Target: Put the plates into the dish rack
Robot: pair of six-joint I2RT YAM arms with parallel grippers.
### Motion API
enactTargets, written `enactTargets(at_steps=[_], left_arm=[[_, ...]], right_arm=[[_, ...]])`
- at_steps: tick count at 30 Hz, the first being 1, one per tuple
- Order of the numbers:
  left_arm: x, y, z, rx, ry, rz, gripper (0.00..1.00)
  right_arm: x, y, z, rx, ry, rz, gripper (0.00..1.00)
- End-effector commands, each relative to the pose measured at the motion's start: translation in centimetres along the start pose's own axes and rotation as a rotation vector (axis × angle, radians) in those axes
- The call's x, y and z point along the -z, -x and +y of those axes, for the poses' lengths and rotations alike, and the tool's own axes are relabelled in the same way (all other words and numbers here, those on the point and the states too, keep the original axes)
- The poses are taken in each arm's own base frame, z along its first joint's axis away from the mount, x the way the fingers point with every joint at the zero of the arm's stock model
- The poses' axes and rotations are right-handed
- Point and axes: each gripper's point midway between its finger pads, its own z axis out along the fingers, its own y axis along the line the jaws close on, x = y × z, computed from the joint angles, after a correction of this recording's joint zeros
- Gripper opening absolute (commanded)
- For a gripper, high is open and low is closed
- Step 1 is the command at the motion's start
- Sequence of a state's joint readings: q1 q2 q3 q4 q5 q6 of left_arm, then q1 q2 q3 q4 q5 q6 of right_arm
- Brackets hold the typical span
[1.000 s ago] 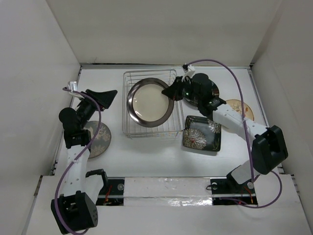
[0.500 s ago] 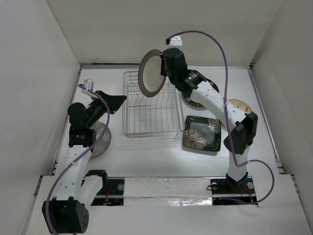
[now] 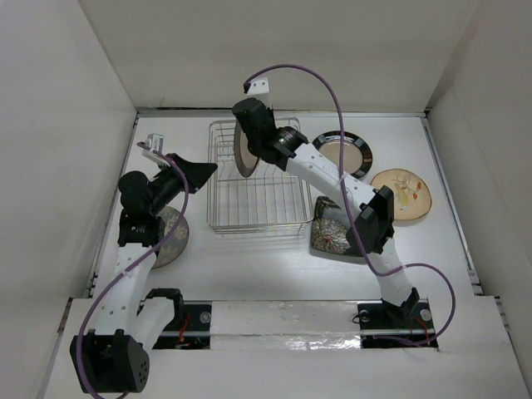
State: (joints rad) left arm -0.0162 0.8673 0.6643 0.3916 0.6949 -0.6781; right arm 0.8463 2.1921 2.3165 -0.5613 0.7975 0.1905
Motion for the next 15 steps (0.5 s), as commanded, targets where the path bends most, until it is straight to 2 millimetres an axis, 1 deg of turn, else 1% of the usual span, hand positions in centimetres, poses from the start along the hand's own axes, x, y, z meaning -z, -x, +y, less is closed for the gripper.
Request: enactTargets(at_steps=[1, 2, 6, 8, 9, 12, 14, 15], left_arm=[[0.0, 2.1, -2.1, -0.06, -0.056, -0.053, 0.0], [-0.1, 2.0, -1.9, -0.056, -0.051, -0.052, 0.0], [-0.2, 1.9, -1.8, -0.05, -0.049, -0.05, 0.0], [0.0, 2.0, -1.8, -0.052, -0.046, -0.058, 0.0], [-0.1, 2.1, -1.8, -0.051, -0.045, -0.057, 0.0], [-0.3, 2.2, -1.7, -0.046, -0.044, -0.056, 0.0], [0.0, 2.3, -1.9, -0.059, -0.04, -0.065, 0.0], [0.0, 2.4, -1.7, -0.06, -0.031, -0.071, 0.0]], right_arm=[[2.8, 8.5, -2.2, -0.168, -0.056, -0.204, 0.0], [3.1, 8.4, -1.8, -0.157, -0.054, -0.206, 0.0], [3.2, 9.0, -2.0, -0.14, -0.064, -0.221, 0.0], [3.7, 9.0, -1.2, -0.109, -0.059, -0.229, 0.0], [3.7, 9.1, -1.1, -0.112, -0.057, -0.232, 0.0], [4.1, 10.4, -1.1, -0.139, -0.042, -0.261, 0.0], [4.7, 11.1, -0.1, -0.141, -0.02, -0.289, 0.0], [4.7, 11.4, 0.0, -0.141, -0.02, -0.296, 0.0]])
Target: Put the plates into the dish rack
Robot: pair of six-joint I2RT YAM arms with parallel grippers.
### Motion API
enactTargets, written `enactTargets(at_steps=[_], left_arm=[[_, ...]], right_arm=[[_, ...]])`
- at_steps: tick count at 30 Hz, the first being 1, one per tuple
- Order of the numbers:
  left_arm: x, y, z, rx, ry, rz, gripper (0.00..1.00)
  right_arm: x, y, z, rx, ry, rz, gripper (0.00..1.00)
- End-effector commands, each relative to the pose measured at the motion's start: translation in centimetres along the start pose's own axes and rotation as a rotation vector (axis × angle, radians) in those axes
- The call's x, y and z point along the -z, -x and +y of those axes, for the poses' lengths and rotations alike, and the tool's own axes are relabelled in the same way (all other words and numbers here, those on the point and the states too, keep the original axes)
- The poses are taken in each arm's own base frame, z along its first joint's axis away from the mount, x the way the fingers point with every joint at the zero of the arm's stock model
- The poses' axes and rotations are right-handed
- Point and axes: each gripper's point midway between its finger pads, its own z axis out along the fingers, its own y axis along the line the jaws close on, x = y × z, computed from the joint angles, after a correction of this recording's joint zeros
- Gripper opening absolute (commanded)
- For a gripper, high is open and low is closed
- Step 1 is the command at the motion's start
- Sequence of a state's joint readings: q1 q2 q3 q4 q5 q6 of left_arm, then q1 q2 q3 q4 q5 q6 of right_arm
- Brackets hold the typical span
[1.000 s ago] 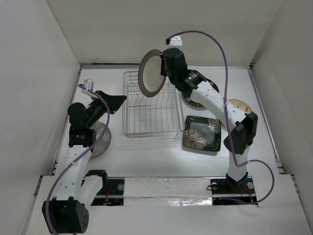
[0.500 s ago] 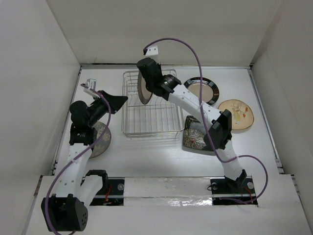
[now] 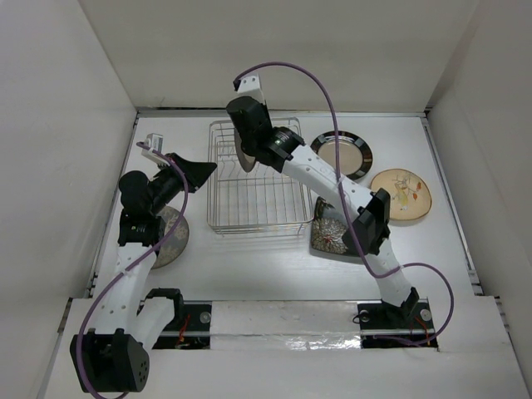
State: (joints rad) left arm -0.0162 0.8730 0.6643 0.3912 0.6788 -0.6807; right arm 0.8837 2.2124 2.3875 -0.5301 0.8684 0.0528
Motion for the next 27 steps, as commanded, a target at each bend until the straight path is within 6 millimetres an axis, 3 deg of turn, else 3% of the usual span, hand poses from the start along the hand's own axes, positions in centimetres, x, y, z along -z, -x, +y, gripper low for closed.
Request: enactTargets(at_steps=[1, 3, 7, 27], left_arm=[[0.1, 2.3, -2.1, -0.065, -0.045, -0.061, 0.0], [-0.1, 2.3, -2.1, -0.058, -0.048, -0.055, 0.0], [0.1, 2.4, -2.2, -0.065, -0.051, -0.065, 0.0], [0.0, 2.1, -1.5, -0.055, -0.027, -0.066, 0.0]], right_arm=[[2.0, 8.3, -0.6, -0.21, -0.015, -0.208, 0.0], [2.1, 9.0, -0.6, -0.223, -0.013, -0.218, 0.0], [1.9, 8.4, 1.0, -0.224, 0.028, -0.216, 0.0], [-0.4, 3.2, 4.4, -0.193, 0.057, -0.126, 0.0]])
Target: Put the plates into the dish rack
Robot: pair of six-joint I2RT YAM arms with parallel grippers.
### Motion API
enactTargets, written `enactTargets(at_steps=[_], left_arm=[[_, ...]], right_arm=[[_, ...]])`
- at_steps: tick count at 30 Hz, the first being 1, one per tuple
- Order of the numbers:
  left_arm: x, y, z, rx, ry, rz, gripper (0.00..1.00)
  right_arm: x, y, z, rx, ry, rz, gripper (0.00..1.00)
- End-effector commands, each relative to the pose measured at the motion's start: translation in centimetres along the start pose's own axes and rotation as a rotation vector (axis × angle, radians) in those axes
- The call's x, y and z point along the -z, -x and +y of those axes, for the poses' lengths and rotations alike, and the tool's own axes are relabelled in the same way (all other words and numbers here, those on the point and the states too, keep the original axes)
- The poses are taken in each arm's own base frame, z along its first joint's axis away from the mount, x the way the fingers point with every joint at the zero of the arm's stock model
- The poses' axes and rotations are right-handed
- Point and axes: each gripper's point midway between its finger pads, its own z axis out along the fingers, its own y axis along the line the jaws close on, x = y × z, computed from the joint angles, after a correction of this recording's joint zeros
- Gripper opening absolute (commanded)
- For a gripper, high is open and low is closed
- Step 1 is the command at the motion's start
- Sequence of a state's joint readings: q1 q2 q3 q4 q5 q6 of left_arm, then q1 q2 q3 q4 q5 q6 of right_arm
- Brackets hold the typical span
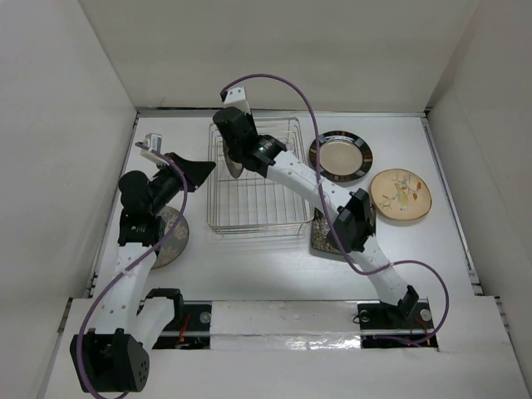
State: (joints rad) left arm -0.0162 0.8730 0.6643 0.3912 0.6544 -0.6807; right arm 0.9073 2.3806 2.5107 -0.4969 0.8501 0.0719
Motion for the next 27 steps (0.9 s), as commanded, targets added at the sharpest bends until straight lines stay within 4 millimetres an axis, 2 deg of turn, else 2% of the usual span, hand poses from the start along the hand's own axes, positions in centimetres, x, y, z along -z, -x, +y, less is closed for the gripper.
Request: enactTargets(at_steps=[1, 5, 9, 12, 17, 24, 27], left_arm=[[0.1, 1.9, -1.9, -0.055, -0.046, -0.052, 0.0], [0.1, 1.8, -1.7, -0.051, -0.041, -0.052, 0.0], [0.1, 1.7, -1.6, -0.048, -0.037, -0.052, 0.0], [0.1, 1.7, -1.6, -0.045, -0.039, -0.052, 0.0], [0.3, 1.6, -1.6, -0.046, -0.035, -0.057, 0.0], [0.3, 1.5, -1.6, -0.038, -0.038, -0.057, 0.0], [0.4, 1.8, -1.4, -0.038, -0.031, -0.067, 0.0]], right_arm=[[1.7, 5.8, -0.3, -0.187, 0.022, -0.127, 0.0], [1.4, 4.4, 0.4, -0.197, 0.04, -0.104, 0.0], [2.2, 3.9, 1.5, -0.2, 0.072, -0.101, 0.26], [2.8, 4.4, 2.1, -0.22, 0.103, -0.121, 0.33], [3.1, 4.2, 3.1, -0.221, 0.132, -0.124, 0.35], [3.3, 2.5, 4.7, -0.226, 0.186, -0.102, 0.52], [3.2, 1.9, 4.9, -0.23, 0.188, -0.092, 0.52]])
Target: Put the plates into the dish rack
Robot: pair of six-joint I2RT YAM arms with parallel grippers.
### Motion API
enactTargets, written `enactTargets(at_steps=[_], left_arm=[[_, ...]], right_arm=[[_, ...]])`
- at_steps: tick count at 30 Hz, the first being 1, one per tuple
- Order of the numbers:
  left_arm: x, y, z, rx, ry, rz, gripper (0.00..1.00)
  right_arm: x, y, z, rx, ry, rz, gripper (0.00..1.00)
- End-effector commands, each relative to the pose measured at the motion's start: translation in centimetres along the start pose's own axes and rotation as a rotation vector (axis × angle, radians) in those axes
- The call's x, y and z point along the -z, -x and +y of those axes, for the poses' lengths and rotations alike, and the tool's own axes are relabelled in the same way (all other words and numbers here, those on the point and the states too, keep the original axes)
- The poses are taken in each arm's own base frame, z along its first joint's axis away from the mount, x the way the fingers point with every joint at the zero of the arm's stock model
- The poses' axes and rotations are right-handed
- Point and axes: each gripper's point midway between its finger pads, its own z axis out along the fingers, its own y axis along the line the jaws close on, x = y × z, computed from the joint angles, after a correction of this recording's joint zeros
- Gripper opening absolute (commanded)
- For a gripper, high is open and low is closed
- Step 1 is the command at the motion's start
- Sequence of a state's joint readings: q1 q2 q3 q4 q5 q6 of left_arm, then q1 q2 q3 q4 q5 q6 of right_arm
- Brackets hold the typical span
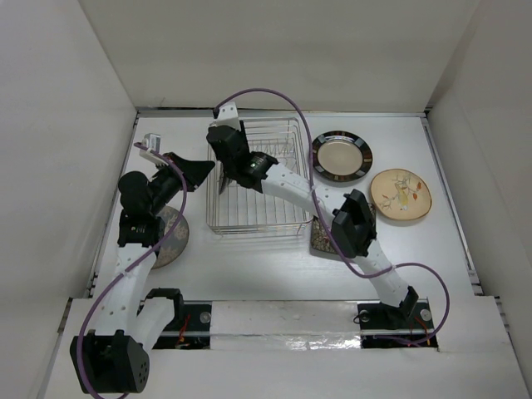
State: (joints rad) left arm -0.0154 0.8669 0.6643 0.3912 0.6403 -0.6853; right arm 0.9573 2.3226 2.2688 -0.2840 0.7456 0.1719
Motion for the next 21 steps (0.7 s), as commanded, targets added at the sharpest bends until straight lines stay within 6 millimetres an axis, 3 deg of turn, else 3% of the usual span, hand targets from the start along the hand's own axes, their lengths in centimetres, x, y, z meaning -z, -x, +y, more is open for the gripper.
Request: enactTargets(at_steps=[1, 6, 8, 10, 11, 13, 15, 16, 18, 21], left_arm=[[0.3, 1.6, -1.4, -0.039, -0.038, -0.055, 0.0], [0.4, 2.1, -1.4, -0.041, -0.032, -0.068, 0.0], [0.4, 2.3, -1.4, -0.043, -0.028, -0.074, 0.0], [0.5, 2.7, -1.3, -0.048, -0.019, -0.086, 0.0], [0.6, 2.8, -1.3, -0.049, -0.015, -0.091, 0.0], [0.7, 3.3, -0.9, -0.059, 0.008, -0.114, 0.0], [0.9, 3.6, -0.9, -0.062, 0.021, -0.125, 0.01], [0.9, 3.9, -0.6, -0.063, 0.038, -0.141, 0.03], [1.2, 4.2, -0.5, -0.07, 0.056, -0.16, 0.09], [1.6, 5.3, -0.5, -0.087, 0.095, -0.204, 0.17]], right_arm=[[2.0, 4.7, 0.1, -0.116, 0.036, -0.089, 0.52], [2.3, 4.1, -0.5, -0.123, 0.023, -0.082, 0.53], [3.0, 5.2, -0.7, -0.149, 0.043, -0.099, 0.56], [3.6, 5.1, -0.8, -0.152, 0.064, -0.092, 0.59], [4.6, 6.8, -1.3, -0.181, 0.074, -0.124, 0.6], [5.2, 6.3, -1.8, -0.171, 0.089, -0.116, 0.66], [6.9, 8.4, -2.6, -0.201, 0.117, -0.154, 0.72], [7.3, 7.8, -2.7, -0.188, 0.132, -0.14, 0.74], [9.0, 9.6, -3.4, -0.204, 0.166, -0.17, 0.81], [11.0, 9.4, -3.7, -0.196, 0.244, -0.163, 0.84]])
